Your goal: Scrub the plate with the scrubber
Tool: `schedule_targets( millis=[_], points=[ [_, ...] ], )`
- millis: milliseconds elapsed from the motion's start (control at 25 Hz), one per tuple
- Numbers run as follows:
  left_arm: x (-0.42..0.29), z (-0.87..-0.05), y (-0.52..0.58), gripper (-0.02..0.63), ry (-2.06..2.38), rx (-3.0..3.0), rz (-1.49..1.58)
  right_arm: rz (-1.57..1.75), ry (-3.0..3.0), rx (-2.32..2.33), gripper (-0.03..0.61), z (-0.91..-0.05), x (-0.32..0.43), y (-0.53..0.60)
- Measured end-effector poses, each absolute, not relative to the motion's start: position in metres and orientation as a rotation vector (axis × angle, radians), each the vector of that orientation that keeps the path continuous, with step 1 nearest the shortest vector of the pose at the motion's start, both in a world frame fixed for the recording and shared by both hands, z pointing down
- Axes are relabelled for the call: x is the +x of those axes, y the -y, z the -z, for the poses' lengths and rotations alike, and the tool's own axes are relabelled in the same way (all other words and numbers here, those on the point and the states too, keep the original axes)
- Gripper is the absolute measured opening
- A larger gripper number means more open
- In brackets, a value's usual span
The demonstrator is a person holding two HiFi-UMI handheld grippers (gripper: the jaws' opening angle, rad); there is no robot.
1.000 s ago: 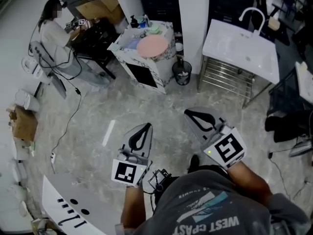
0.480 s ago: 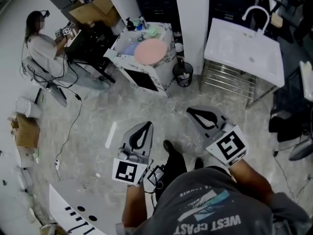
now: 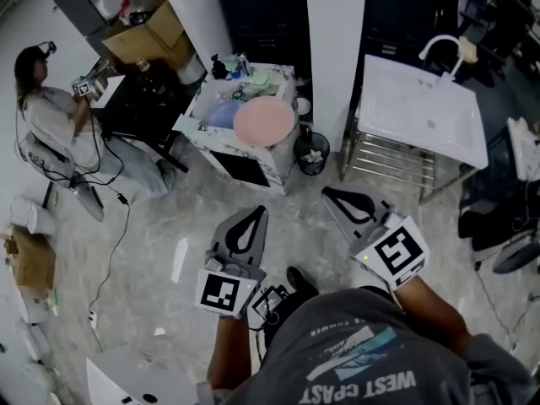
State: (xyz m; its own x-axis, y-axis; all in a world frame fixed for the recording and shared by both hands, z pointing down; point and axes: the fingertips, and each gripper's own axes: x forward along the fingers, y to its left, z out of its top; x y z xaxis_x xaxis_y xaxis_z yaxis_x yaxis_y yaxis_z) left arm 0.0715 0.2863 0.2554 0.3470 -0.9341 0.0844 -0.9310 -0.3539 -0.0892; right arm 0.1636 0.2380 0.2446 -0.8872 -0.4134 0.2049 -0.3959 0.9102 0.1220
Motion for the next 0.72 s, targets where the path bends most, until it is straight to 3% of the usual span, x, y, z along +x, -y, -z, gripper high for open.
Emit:
schedule_targets(
  millis=[720],
  points=[
    [-0.025,-0.272,-0.185,0.002,-1.784,-2.600,0.134,0.078,2.795,0.607,0.031,-0.260,0.062,-0.140]
  ],
)
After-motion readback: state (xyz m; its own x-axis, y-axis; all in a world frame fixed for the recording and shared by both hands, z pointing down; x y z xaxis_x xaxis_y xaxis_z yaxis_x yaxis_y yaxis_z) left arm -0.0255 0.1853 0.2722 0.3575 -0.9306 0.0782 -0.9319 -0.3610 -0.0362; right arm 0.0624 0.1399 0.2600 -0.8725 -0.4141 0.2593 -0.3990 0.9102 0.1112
